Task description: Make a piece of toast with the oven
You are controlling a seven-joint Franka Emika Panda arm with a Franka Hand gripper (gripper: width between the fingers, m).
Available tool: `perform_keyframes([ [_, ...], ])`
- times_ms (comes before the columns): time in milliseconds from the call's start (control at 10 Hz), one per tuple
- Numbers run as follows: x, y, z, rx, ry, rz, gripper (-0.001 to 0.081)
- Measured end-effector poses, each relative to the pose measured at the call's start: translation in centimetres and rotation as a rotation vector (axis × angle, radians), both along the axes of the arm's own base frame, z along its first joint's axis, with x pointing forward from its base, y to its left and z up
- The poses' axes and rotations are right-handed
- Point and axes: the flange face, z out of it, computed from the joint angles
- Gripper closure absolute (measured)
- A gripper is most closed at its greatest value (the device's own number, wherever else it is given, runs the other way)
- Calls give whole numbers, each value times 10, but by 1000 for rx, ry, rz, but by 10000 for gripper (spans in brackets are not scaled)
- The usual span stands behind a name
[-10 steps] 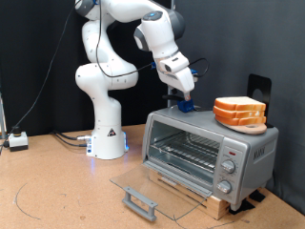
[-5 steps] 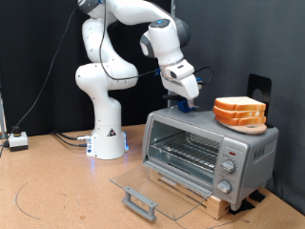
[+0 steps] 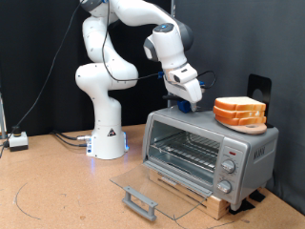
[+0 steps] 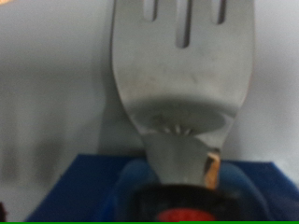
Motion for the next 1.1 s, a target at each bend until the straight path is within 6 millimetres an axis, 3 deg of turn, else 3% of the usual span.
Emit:
perform_keyframes([
  [100, 0, 1, 0, 4, 0, -2, -3],
  [300, -1, 2, -1, 11, 2, -5, 255],
  [400, -1, 3, 0, 13, 2, -5, 255],
  [500, -1, 3, -1, 14, 2, -6, 342],
  [1100, 3, -2, 2, 8, -16, -24, 342],
])
